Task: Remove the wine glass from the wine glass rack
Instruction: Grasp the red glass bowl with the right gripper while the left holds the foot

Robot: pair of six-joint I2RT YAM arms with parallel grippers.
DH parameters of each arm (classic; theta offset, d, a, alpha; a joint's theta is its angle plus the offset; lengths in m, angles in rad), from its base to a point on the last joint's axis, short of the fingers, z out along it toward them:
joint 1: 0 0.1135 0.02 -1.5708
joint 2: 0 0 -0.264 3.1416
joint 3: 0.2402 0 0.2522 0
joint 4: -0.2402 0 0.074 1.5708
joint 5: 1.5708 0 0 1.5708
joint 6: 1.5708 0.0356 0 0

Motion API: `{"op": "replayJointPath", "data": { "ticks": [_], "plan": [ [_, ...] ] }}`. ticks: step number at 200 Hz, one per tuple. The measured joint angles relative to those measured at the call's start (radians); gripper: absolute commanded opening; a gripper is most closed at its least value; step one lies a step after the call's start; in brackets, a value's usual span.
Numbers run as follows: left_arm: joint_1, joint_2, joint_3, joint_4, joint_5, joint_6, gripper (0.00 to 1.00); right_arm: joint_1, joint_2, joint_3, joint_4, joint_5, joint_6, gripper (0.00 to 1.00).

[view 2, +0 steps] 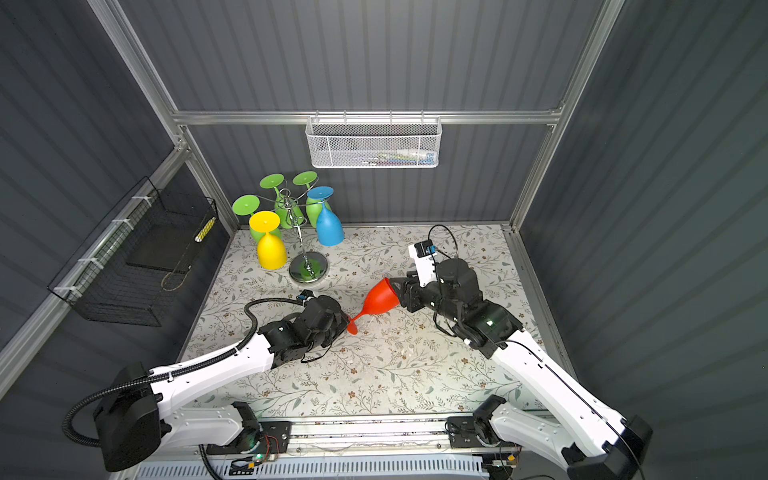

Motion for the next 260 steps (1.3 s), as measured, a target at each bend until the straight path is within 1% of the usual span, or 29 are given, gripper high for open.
{"op": "replayJointPath", "data": {
  "ticks": [16,33,58,99,141,237,260],
  "plan": [
    [0.0,0.001,-0.001,0.045,0.012,0.023,0.01,-0.013,0.028,0.011,-0.042,-0.058,0.034,0.53],
    [0.0,0.002,-0.01,0.101,0.027,0.042,0.01,-0.018,0.047,0.016,-0.08,-0.091,0.059,0.52],
    [0.001,0.015,-0.026,0.155,0.043,0.061,0.01,-0.019,0.064,0.032,-0.12,-0.112,0.078,0.48],
    [0.003,0.029,-0.045,0.217,0.061,0.087,0.02,-0.025,0.079,0.054,-0.138,-0.151,0.098,0.41],
    [0.007,0.029,-0.067,0.272,0.063,0.108,0.02,-0.033,0.122,0.066,-0.149,-0.174,0.1,0.4],
    [0.02,0.029,-0.113,0.352,0.069,0.143,0.02,-0.071,0.102,0.103,-0.165,-0.178,0.098,0.4],
    [0.02,0.026,-0.114,0.364,0.071,0.152,0.02,-0.072,0.103,0.107,-0.168,-0.201,0.098,0.4]
  ]
}}
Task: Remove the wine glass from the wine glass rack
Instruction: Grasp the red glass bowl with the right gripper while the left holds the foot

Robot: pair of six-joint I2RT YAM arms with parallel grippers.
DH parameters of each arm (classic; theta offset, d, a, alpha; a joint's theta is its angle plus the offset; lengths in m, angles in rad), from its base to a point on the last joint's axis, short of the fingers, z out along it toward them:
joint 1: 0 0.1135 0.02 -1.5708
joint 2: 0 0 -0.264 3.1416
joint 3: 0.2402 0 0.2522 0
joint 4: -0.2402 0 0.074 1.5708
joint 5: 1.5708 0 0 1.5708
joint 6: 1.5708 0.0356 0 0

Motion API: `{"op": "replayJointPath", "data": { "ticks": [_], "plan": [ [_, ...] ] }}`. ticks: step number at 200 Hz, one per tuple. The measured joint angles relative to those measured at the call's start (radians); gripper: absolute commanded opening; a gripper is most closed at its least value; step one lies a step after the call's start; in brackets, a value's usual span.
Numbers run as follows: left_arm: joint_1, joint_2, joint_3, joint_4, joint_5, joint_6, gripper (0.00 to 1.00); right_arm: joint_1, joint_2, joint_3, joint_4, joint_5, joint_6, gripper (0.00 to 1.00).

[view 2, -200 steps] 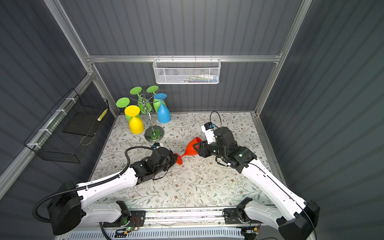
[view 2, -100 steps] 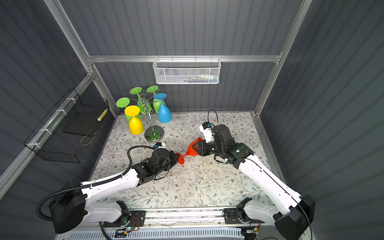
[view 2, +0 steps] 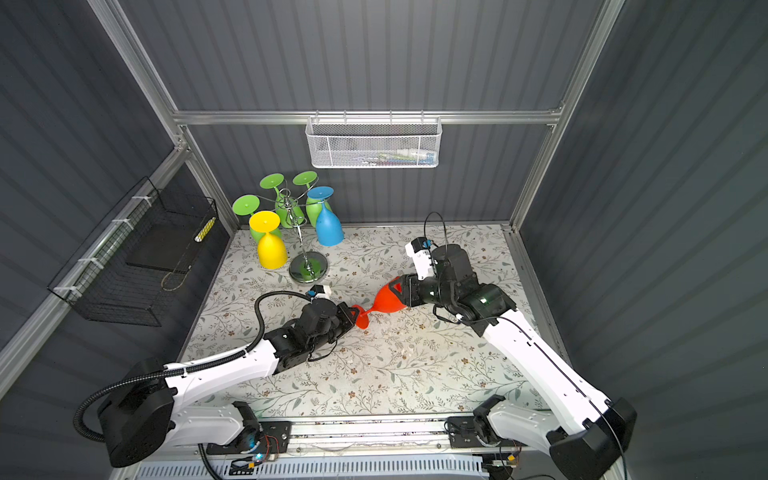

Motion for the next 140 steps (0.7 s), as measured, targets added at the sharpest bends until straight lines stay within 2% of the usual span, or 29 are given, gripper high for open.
{"op": "replayJointPath", "data": {
  "ticks": [66,140],
  "plan": [
    [0.0,-0.025,-0.009,0.018,0.0,0.029,0.04,0.0,0.036,0.0,-0.004,-0.042,-0.004,0.35],
    [0.0,-0.033,-0.01,0.023,0.0,0.047,0.05,0.0,0.054,0.0,-0.003,-0.077,-0.005,0.22]
  ]
}}
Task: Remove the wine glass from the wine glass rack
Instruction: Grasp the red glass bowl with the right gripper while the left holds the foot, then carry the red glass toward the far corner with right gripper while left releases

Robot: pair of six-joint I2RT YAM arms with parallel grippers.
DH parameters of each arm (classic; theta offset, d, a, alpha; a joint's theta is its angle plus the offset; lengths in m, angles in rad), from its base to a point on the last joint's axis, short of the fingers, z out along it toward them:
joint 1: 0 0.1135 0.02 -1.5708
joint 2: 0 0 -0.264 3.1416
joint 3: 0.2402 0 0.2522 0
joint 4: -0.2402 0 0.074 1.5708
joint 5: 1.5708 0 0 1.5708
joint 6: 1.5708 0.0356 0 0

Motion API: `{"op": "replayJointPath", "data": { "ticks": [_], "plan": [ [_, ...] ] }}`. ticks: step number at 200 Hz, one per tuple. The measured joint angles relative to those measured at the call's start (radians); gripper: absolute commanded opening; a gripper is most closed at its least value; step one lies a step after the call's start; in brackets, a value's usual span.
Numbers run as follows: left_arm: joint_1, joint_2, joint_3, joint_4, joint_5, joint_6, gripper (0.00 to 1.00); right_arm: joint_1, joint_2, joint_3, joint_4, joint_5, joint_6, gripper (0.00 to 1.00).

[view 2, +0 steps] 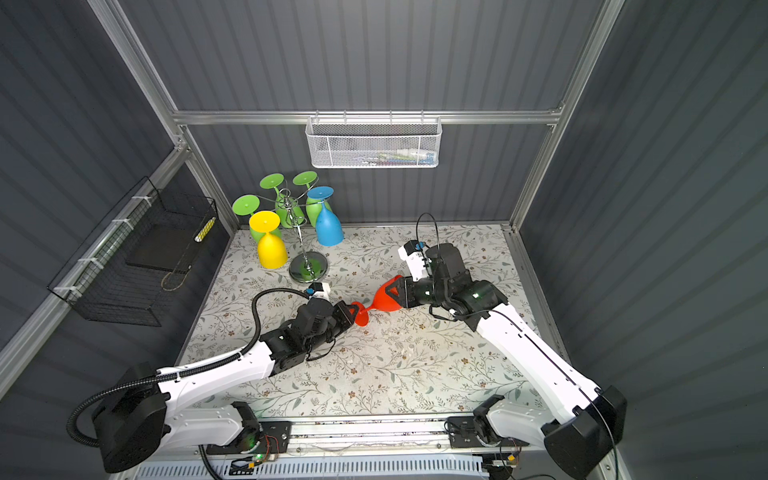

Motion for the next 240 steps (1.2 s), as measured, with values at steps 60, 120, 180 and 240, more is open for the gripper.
{"op": "replayJointPath", "data": {
  "ticks": [60,120,180,240],
  "plan": [
    [0.002,0.0,-0.007,0.013,0.004,0.011,0.15,-0.002,0.016,0.006,0.0,-0.01,-0.007,0.08],
    [0.005,0.001,-0.007,0.049,0.018,0.025,0.72,0.002,0.031,0.017,-0.02,-0.01,-0.015,0.0],
    [0.005,0.008,-0.007,0.053,0.036,0.057,1.0,-0.049,0.117,0.139,-0.127,0.195,-0.058,0.0],
    [0.005,0.076,0.013,0.002,0.119,0.169,1.0,-0.193,0.372,0.365,-0.204,0.394,-0.169,0.0]
  ]
}}
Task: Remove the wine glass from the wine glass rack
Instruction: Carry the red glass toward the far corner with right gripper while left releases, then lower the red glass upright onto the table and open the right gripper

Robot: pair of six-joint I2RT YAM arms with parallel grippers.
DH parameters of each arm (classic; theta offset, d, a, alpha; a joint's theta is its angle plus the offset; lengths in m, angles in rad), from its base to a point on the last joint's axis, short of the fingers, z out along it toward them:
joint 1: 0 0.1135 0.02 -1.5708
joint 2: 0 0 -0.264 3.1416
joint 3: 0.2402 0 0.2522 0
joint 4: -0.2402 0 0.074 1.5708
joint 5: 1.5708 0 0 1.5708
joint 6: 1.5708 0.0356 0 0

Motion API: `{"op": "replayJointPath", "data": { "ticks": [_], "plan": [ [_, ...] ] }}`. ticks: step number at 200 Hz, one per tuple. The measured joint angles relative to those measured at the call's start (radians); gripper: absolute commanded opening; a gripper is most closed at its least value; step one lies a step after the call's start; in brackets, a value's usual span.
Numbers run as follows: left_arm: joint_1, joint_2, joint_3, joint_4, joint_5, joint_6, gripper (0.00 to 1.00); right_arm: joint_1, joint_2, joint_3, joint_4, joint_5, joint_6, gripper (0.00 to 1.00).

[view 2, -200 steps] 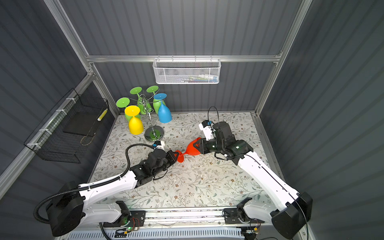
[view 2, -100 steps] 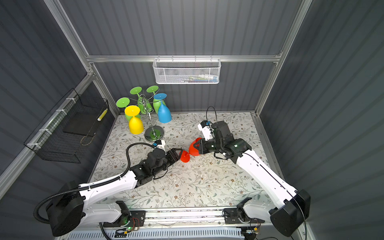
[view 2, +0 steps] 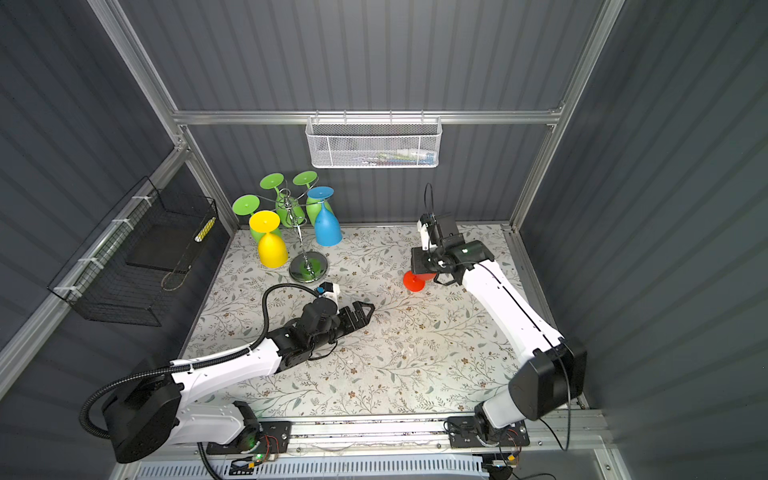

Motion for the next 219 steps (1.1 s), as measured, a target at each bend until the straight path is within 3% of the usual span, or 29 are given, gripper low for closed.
{"op": "replayJointPath", "data": {
  "ticks": [100,170,219],
  "plan": [
    [0.0,0.09,0.038,-0.01,0.143,0.204,1.0,-0.214,0.438,0.397,-0.043,0.049,-0.168,0.0],
    [0.0,0.151,0.041,-0.008,0.219,0.251,1.0,-0.263,0.638,0.698,-0.086,0.05,-0.221,0.0],
    [0.0,0.151,0.041,-0.014,0.221,0.27,1.0,-0.267,0.731,0.825,-0.125,0.047,-0.242,0.01]
  ]
}}
